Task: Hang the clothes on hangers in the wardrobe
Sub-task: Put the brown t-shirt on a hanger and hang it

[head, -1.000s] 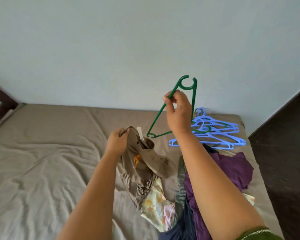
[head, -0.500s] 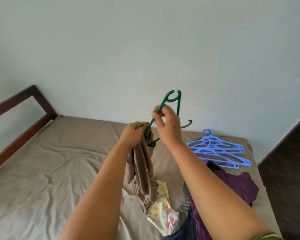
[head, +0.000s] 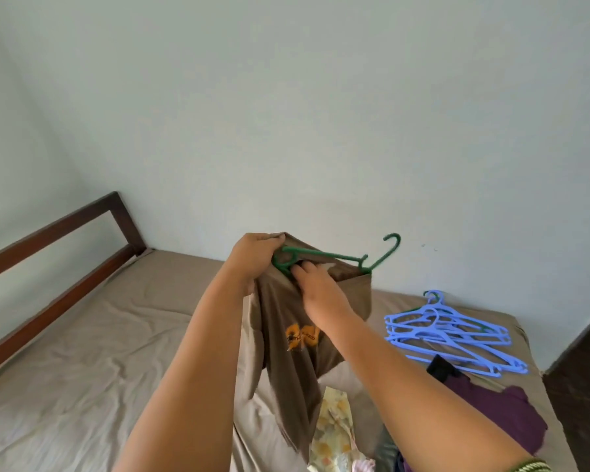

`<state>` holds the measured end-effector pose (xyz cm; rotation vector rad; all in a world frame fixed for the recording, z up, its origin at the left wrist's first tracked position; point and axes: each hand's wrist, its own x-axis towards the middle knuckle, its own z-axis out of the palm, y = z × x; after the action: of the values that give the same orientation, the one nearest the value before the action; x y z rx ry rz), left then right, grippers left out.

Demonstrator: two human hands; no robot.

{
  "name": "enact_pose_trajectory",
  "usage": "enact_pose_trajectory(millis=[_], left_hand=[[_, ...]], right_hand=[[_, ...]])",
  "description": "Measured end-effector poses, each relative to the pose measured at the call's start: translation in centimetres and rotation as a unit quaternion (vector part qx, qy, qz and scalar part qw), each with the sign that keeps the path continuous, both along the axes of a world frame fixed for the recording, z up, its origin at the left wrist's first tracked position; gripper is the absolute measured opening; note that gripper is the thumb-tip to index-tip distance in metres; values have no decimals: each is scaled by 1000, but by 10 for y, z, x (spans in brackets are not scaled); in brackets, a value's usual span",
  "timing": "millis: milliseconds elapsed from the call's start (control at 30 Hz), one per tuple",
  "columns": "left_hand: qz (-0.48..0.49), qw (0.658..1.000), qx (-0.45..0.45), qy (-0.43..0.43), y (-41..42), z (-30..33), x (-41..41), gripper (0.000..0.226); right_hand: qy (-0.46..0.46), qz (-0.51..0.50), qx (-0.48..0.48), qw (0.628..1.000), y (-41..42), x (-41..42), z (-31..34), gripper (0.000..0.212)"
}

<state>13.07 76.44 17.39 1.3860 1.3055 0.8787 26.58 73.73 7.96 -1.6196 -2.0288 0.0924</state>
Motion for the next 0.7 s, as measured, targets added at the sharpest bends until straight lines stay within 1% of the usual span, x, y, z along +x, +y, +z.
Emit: enact_pose_trajectory(millis=[33, 100, 200, 267, 433, 633, 700], left_hand=[[-4, 1000, 1, 7, 2, 3, -3, 17], [-38, 995, 41, 81, 7, 5, -12, 14], [-122, 963, 115, 211, 14, 6, -25, 29], [-163, 939, 145, 267, 18, 5, -31, 28], [-175, 917, 208, 292, 28, 9, -37, 22], [-188, 862, 262, 390, 31, 13, -29, 7], [-186, 858, 266, 398, 31, 15, -30, 8]], right_hand=[[-14, -17, -31, 999, 1, -5, 4, 46], [-44, -47, -84, 994, 3, -14, 12, 48], [-113, -65, -190, 973, 11, -27, 24, 50], [-128, -66, -254, 956, 16, -32, 27, 49], [-142, -84, -263, 951, 21, -38, 28, 43], [-203, -95, -321, 920, 28, -50, 36, 42], [-210, -93, -323, 918, 27, -52, 39, 43]])
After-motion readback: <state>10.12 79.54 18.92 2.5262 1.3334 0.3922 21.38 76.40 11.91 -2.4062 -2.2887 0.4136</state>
